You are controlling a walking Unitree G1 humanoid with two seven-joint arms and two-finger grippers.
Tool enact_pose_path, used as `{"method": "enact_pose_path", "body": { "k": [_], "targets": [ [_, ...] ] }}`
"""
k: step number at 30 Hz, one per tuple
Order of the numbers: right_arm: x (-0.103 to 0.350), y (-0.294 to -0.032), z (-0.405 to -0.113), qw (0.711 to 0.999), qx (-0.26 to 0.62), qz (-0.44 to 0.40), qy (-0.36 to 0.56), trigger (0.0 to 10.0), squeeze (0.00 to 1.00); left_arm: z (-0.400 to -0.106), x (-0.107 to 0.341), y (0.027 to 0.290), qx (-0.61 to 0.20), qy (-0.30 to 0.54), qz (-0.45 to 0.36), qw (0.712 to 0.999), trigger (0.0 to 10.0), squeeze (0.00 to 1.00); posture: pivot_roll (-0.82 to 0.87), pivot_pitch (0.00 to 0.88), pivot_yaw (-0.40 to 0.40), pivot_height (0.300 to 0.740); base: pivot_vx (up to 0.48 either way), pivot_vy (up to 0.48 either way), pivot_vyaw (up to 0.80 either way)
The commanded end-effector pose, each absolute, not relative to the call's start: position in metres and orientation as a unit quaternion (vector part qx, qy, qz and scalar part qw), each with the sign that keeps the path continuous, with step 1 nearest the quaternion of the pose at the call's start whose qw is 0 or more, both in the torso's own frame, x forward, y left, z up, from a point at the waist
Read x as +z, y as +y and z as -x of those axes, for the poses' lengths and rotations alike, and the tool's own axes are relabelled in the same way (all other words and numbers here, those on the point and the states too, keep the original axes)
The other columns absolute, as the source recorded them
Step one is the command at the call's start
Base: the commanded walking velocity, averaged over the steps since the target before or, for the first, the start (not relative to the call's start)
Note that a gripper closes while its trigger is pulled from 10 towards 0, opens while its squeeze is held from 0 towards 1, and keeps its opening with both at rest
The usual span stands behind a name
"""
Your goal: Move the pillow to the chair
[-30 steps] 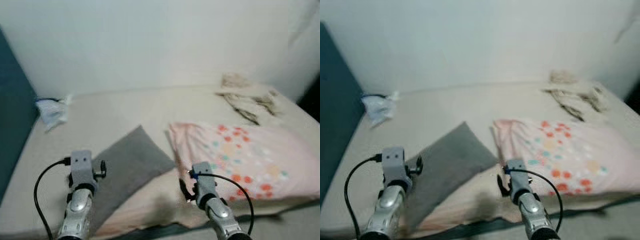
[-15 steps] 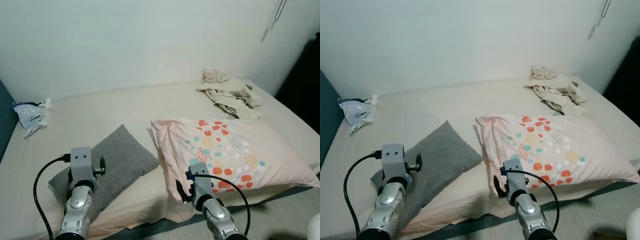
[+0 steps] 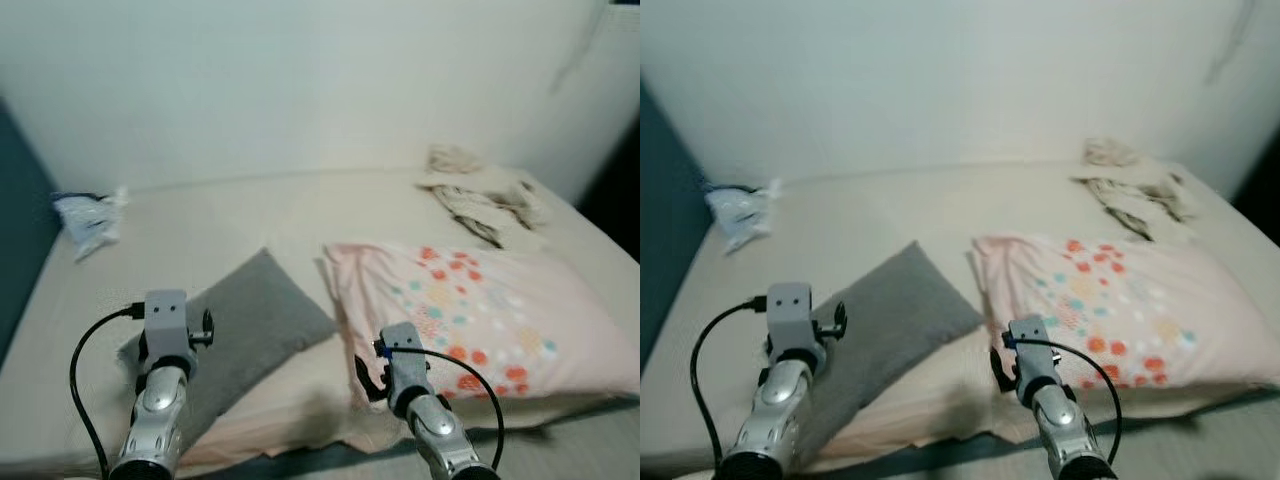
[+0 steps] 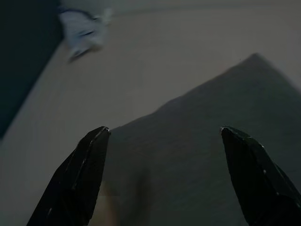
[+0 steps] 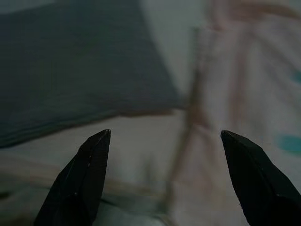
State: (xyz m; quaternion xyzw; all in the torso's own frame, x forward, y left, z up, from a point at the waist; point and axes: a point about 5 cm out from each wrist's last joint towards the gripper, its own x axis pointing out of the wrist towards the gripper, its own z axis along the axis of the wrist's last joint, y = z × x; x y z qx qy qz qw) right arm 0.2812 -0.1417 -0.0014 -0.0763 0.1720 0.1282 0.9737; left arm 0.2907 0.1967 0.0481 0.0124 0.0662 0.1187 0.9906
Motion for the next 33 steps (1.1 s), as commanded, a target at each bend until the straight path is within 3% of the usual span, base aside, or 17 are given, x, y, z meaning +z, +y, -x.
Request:
{"method": "enact_pose_path", "body": {
  "k": [1, 22, 33],
  "targets": [
    [0.0009, -0.1406, -0.2831, 0.974, 0.132, 0.08, 0.166, 10.0, 0.0, -0.2881, 0.0441, 0.1988, 0.121, 0.076, -0.02, 0.99, 10.0, 0.0, 0.03, 0.053, -0.02, 0.74, 0.0, 0.0, 0.8],
    [-0.0012, -0.1395, -0.2793, 0.975, 0.133, 0.071, 0.163, 10.0, 0.0, -0.2877, 0.0442, 0.1966, 0.113, 0.075, -0.023, 0.99, 10.0, 0.0, 0.03, 0.058, -0.009, 0.74, 0.0, 0.0, 0.8],
    [-0.0019, -0.1408, -0.28, 0.976, 0.123, 0.056, 0.17, 10.0, 0.0, -0.2906, 0.0399, 0.1927, 0.094, 0.103, -0.038, 0.989, 10.0, 0.0, 0.03, 0.058, -0.008, 0.74, 0.0, -0.044, 0.0]
  ]
}}
